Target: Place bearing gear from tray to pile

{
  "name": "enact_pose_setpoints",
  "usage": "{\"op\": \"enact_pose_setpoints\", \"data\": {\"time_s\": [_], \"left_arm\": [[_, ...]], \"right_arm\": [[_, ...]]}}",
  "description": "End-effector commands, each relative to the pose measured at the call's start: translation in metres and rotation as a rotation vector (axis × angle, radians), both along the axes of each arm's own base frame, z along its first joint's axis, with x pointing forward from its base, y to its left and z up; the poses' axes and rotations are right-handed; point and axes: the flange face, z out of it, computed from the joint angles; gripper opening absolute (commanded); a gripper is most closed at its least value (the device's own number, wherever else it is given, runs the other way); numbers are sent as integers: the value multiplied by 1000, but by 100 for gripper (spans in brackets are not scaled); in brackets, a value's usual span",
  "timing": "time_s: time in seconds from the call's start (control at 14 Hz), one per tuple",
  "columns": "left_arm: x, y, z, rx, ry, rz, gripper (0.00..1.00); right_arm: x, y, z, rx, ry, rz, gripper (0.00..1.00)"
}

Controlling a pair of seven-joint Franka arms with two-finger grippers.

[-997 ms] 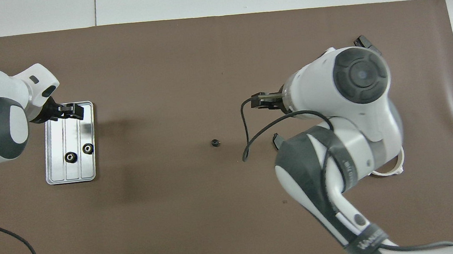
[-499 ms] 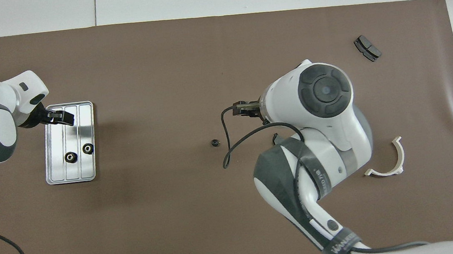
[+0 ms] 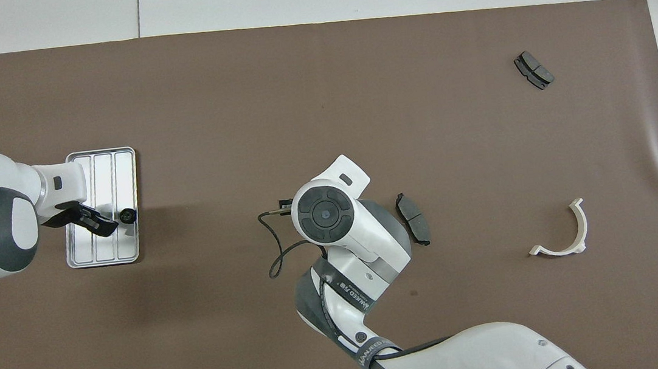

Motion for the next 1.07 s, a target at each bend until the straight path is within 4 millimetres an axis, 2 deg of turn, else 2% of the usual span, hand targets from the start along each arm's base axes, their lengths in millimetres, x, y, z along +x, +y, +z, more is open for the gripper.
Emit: {"op": "enact_pose_setpoints", "data": {"time_s": [0.0, 0.07, 0.43, 0.85, 1.0], "left_arm": [[-15, 0, 1, 0, -11, -39, 61], [-16, 1, 0, -1, -16, -50, 60], [-22, 14, -7, -2, -47, -79, 58], [-19, 23, -6, 4, -79, -85, 46], [-19, 23, -6, 4, -79, -85, 35]], "right_arm": [[-4, 7, -3, -10, -20, 13, 100], [-7, 11, -3, -13, -16, 19, 100], [-12, 13, -7, -47, -30, 58, 76], [-7, 11, -5, -68, -70, 90, 73], [-8, 12, -7, -64, -72, 92, 68]]}}
